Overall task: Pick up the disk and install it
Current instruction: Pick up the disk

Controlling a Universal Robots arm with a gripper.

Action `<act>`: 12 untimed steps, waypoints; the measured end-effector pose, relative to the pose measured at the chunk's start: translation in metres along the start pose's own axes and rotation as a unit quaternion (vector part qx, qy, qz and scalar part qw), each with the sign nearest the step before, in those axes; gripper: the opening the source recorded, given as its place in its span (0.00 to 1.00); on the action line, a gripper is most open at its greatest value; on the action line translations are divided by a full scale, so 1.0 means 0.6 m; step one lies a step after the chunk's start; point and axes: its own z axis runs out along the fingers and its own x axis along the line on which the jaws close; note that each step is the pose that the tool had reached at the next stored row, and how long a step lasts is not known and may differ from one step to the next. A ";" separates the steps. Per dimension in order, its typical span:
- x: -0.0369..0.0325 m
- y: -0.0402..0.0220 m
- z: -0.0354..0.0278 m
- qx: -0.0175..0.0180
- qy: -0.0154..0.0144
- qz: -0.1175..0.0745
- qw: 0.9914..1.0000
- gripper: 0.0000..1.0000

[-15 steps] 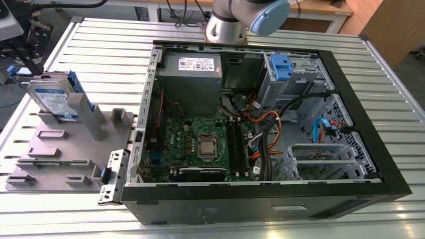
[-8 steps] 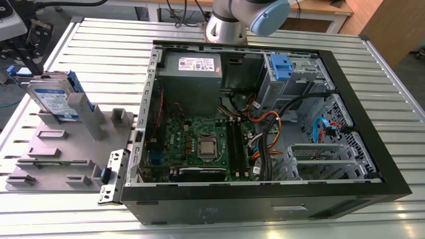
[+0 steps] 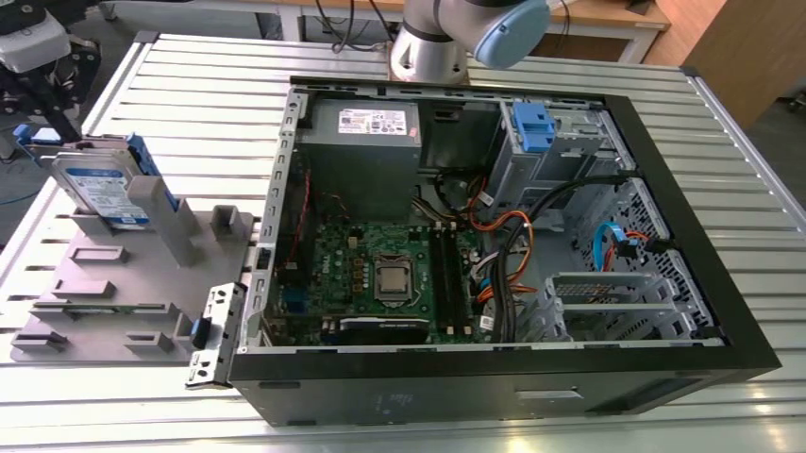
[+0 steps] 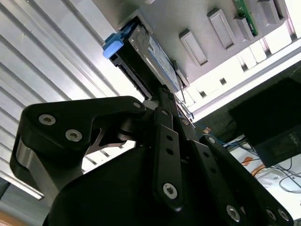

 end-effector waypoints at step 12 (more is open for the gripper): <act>0.000 0.000 0.000 -0.001 0.001 -0.104 0.995 0.11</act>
